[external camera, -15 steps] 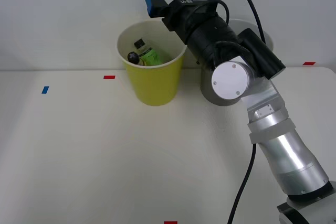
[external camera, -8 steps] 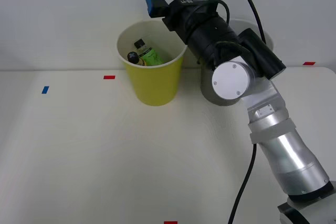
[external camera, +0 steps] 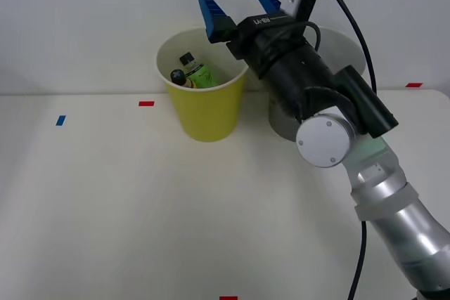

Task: Put cans in the gray bin, plastic bottles in the light green bin

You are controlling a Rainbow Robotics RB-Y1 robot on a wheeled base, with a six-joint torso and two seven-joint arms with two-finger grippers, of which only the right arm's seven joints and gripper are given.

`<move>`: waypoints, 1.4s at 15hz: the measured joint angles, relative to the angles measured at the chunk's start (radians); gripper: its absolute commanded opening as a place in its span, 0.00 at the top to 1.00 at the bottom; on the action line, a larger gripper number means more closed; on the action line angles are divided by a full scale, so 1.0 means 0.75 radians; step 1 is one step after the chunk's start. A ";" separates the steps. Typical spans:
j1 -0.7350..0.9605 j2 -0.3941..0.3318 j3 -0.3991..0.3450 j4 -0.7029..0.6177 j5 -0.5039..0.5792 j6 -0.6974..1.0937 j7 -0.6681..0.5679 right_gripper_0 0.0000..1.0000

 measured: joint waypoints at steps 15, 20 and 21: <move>1.110 -0.201 -0.075 -0.657 0.080 -0.132 0.276 0.00; 1.478 -0.162 -0.148 -0.741 0.100 -0.154 0.520 0.00; 1.540 -0.163 -0.154 -0.744 0.103 -0.170 0.545 0.00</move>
